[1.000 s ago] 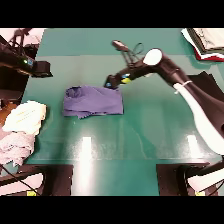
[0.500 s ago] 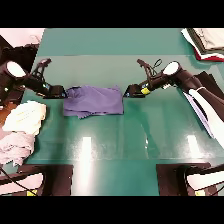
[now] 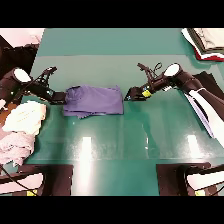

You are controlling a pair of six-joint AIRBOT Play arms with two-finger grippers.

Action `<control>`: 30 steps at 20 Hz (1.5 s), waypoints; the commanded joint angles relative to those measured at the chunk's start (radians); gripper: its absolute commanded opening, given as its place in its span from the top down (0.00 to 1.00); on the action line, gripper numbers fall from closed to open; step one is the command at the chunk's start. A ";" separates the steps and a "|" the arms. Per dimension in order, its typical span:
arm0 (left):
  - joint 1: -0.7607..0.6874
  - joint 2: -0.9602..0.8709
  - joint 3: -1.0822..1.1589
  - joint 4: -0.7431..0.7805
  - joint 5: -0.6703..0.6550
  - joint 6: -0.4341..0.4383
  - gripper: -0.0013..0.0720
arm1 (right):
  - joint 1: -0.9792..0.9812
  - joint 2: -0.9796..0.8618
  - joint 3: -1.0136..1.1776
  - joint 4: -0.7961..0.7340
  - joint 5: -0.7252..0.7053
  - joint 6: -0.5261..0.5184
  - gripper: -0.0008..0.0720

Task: Fold the shirts.

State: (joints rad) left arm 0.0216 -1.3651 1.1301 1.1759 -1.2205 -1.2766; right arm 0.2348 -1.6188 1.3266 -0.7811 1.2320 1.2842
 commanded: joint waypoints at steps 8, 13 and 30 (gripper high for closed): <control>0.001 0.029 -0.002 0.117 -0.163 -0.010 0.16 | 0.000 -0.001 -0.001 0.004 -0.016 0.003 0.17; 0.001 0.058 0.122 -0.068 -0.113 -0.025 0.16 | 0.000 -0.072 -0.001 0.137 -0.174 0.020 0.05; -0.002 0.071 0.131 -0.120 -0.101 0.004 0.94 | 0.195 -0.126 0.001 0.376 -0.452 -0.107 0.97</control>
State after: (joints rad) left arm 0.0219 -1.2949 1.2598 1.0641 -1.3037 -1.3003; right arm 0.4500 -1.7973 1.3273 -0.3820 0.8112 1.1927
